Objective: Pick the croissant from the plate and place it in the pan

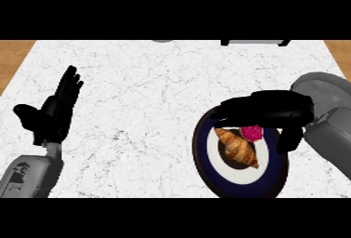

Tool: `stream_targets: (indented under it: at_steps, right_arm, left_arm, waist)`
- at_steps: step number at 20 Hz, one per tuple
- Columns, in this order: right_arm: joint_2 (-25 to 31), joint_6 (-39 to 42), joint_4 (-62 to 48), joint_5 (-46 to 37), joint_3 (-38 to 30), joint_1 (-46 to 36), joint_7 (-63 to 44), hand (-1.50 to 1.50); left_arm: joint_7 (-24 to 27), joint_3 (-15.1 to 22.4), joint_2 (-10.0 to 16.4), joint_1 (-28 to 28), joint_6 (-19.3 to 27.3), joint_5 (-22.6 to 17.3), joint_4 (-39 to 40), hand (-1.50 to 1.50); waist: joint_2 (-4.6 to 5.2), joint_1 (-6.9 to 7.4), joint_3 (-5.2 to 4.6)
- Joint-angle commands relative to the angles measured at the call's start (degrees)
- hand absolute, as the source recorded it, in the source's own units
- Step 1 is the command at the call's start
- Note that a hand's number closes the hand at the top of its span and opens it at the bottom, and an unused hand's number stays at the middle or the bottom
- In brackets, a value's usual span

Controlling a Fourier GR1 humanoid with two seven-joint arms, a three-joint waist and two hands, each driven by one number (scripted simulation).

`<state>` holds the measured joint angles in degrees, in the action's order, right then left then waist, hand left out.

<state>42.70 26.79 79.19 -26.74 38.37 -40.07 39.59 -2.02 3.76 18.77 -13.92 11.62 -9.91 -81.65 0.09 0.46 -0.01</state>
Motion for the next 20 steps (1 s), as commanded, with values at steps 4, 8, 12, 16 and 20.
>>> stream_targets:
  at_steps: [4,8,12,16,20]
  right_arm:
    - [-4.90,2.06,-0.70,-6.52,1.92,0.71,2.48,-1.50]
    - [-2.64,0.40,-3.43,-10.54,0.04,1.98,7.13,-1.50]
    - [-3.68,-1.54,0.74,-16.91,1.76,2.53,2.12,-1.50]
    - [-7.36,-0.14,0.12,-21.64,1.23,2.47,-0.86,-1.50]
    - [-9.18,-4.80,-3.28,-27.74,2.38,5.75,0.34,-1.50]
  left_arm:
    - [-0.81,-3.22,0.99,-2.35,-3.01,-1.02,1.21,0.00]
    - [0.50,-3.15,-0.24,0.76,-2.55,0.81,0.48,0.00]
    - [-2.36,-2.97,-0.04,0.14,-2.77,1.48,-1.54,0.00]
    - [0.53,-4.66,-0.67,0.39,-4.29,1.30,0.86,0.00]
    - [-0.32,-4.97,-0.96,1.12,-4.13,2.29,-0.79,0.00]
  waist:
    - [-0.05,-0.26,0.00]
    - [-0.02,-0.21,0.00]
    - [-0.11,-0.27,0.01]
    - [-0.08,-0.21,-0.01]
    - [-0.03,-0.19,0.00]
